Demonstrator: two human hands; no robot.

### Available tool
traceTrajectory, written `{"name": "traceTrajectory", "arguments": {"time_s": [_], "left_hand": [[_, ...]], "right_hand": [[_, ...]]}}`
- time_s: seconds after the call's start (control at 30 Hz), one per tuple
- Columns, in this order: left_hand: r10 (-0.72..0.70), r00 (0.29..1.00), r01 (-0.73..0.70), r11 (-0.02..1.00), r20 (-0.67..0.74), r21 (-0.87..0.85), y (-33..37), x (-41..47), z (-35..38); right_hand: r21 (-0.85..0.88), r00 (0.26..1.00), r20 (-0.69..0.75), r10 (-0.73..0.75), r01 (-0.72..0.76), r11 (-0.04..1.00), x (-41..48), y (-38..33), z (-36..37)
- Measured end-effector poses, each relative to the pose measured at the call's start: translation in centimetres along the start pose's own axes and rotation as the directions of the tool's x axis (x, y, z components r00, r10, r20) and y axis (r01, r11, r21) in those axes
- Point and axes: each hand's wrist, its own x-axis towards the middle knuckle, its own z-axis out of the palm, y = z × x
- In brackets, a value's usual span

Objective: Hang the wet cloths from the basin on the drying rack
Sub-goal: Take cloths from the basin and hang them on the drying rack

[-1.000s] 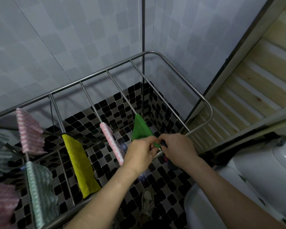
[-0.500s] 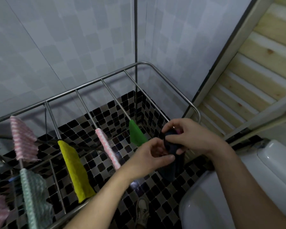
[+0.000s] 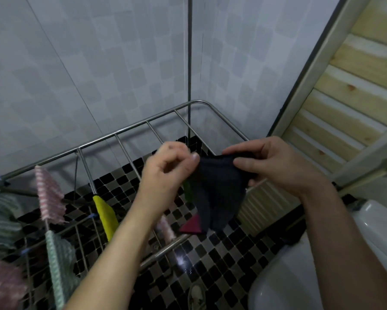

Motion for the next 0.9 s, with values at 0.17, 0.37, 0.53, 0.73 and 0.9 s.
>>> {"name": "traceTrajectory", "arguments": {"time_s": [0.17, 0.37, 0.53, 0.73, 0.9], "left_hand": [[0.124, 0.988, -0.086, 0.933, -0.088, 0.349, 1.0, 2.5, -2.5], [0.018, 0.996, 0.01, 0.946, -0.082, 0.325, 1.9, 3.6, -4.9], [-0.127, 0.99, 0.139, 0.925, 0.056, -0.355, 3.6, 3.2, -4.2], [-0.212, 0.972, 0.234, 0.889, 0.099, -0.393, 3.5, 3.5, -2.2], [-0.14, 0.99, 0.142, 0.984, 0.021, -0.107, 3.7, 3.6, -2.3]], "right_hand": [[-0.459, 0.991, -0.125, -0.051, -0.012, 0.889, 1.2, -0.6, -0.1], [-0.714, 0.899, -0.38, -0.218, -0.135, 0.687, 3.3, -0.1, -0.7], [-0.236, 0.843, -0.538, -0.012, -0.138, 0.962, 5.3, -1.4, 0.8], [0.074, 0.989, -0.119, 0.083, -0.075, 0.994, 4.4, -4.2, 4.0], [-0.362, 0.972, -0.048, -0.23, 0.197, 0.911, 4.2, -4.6, 5.3]]}}
